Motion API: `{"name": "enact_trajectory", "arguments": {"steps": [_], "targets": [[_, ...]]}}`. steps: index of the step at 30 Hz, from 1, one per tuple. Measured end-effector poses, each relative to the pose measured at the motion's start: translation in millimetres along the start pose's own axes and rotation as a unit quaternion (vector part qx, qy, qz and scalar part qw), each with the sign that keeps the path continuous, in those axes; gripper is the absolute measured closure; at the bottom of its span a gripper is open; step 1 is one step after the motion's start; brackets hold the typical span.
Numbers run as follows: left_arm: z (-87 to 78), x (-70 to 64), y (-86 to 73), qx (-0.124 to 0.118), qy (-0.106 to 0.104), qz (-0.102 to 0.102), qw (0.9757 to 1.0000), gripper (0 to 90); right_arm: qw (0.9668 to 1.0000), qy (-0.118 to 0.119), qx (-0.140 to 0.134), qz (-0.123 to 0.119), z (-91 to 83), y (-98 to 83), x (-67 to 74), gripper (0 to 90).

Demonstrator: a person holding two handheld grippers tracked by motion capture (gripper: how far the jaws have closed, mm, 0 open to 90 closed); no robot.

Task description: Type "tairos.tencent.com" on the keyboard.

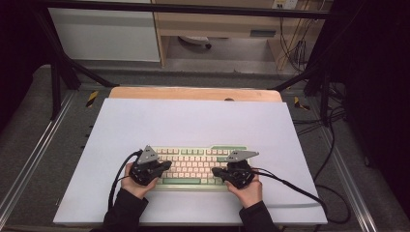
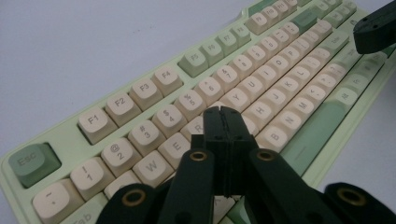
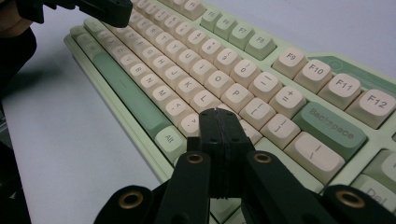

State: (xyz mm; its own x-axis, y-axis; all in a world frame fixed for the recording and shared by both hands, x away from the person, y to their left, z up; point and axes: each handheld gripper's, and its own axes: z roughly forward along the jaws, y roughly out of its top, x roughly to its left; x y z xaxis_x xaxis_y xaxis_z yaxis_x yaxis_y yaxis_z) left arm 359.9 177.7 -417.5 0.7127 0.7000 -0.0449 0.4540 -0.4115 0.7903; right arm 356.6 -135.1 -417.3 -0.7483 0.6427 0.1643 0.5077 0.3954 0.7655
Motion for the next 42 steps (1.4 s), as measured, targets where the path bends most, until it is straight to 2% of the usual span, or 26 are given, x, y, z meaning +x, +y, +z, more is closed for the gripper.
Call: {"name": "enact_trajectory", "arguments": {"steps": [15,30,42], "targets": [[-18.8,10.4,-15.4,-0.004,0.009,-0.015,0.9998,90.0,1.0,0.005,-0.001,0.007,4.2,-0.6,1.6,90.0],[-26.0,16.9,-25.0,-0.005,0.011,-0.024,0.9996,90.0,0.9999,0.015,0.007,0.0,18.5,4.2,7.6,90.0],[-24.5,17.4,-25.8,-0.003,0.01,-0.026,0.9996,90.0,0.9998,0.017,0.014,-0.001,26.9,4.4,10.6,90.0]]}}
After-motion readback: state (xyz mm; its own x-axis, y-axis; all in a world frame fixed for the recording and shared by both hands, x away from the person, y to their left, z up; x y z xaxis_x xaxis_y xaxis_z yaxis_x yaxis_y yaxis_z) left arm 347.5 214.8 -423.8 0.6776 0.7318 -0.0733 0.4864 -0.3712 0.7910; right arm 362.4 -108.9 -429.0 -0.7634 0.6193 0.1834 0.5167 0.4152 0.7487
